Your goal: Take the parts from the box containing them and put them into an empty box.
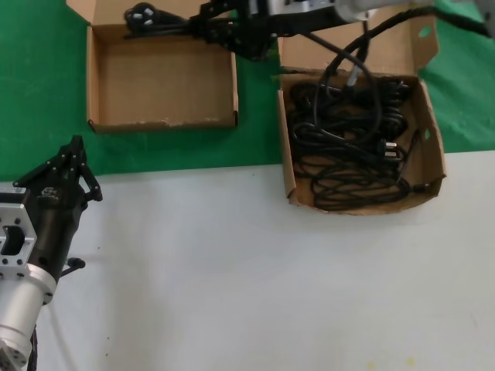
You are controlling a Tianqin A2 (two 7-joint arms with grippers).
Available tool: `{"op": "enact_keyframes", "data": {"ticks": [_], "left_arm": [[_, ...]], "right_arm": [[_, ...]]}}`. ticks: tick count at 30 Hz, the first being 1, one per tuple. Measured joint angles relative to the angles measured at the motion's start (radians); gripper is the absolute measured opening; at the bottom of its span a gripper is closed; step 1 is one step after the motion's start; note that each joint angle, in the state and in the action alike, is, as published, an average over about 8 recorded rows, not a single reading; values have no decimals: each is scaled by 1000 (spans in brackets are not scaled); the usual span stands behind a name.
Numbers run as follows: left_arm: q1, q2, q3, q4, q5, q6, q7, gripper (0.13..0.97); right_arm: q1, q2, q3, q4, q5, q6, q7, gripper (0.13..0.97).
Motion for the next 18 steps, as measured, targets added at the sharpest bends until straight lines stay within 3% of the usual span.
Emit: {"op": "enact_keyframes", "data": {"ticks": [9, 18], "left_arm": [[0, 0, 0, 0, 0, 0, 0, 145], [0, 0, 0, 0, 0, 0, 0, 145]], "right_arm": [[63, -114, 17, -228, 66, 71, -152, 213], [97, -154, -58, -342, 174, 135, -233, 224]]}}
